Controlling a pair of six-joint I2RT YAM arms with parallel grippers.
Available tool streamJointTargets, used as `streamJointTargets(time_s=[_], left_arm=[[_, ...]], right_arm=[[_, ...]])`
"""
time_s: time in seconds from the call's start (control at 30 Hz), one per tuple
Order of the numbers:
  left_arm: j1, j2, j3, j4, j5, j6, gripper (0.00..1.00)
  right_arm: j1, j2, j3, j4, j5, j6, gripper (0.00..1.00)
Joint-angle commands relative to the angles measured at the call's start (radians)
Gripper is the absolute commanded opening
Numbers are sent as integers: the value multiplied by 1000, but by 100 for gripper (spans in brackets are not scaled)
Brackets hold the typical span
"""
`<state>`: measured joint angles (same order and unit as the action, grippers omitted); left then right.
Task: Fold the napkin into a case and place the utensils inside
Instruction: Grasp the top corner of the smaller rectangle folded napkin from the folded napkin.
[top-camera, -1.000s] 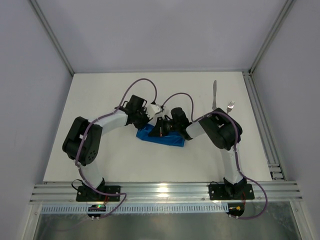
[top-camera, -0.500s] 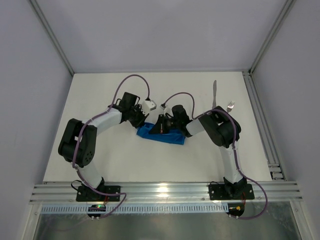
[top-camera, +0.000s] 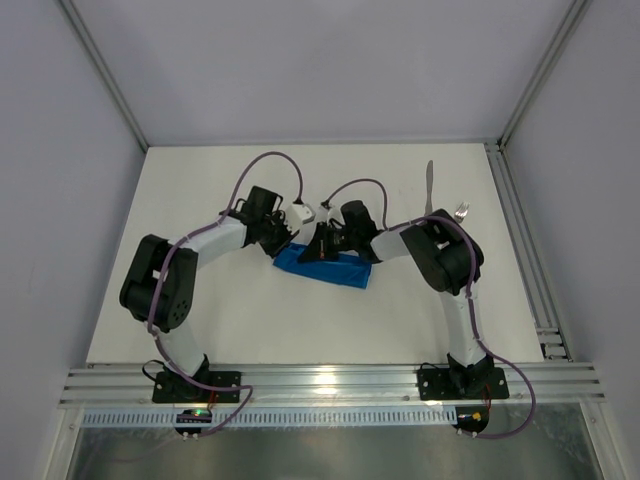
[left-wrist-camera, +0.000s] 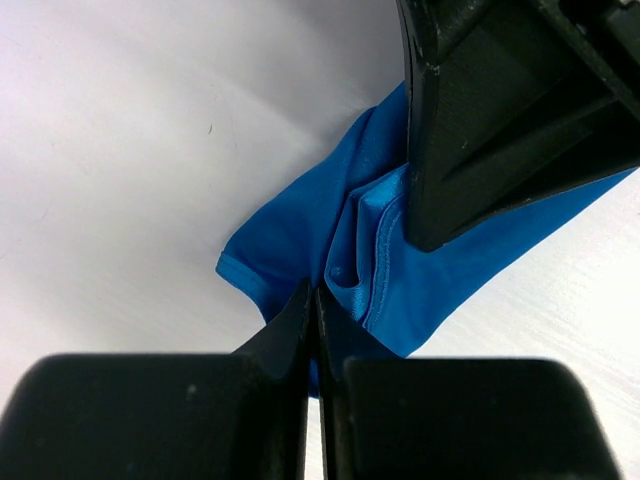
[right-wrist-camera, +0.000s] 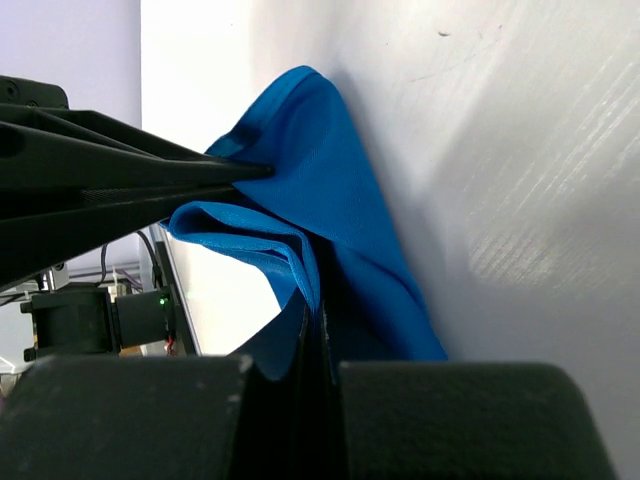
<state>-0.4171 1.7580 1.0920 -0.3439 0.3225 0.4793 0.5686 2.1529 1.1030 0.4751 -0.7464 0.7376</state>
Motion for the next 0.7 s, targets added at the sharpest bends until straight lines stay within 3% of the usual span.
streamJointTargets(time_s=[0.0, 0.2, 0.5, 0.67], left_arm=[[-8, 8, 2, 9, -8, 18, 0], [-8, 3, 3, 16, 7, 15, 0], [-6, -15, 3, 16, 35, 9, 0], [-6, -14, 48, 25, 41, -59, 3]], right_arm=[[-7, -48, 32, -10, 18, 8, 4], [-27, -1, 84, -95, 51, -30, 4], [-65, 62, 60, -38, 53, 48, 9], [-65, 61, 113, -176, 71, 5, 9]])
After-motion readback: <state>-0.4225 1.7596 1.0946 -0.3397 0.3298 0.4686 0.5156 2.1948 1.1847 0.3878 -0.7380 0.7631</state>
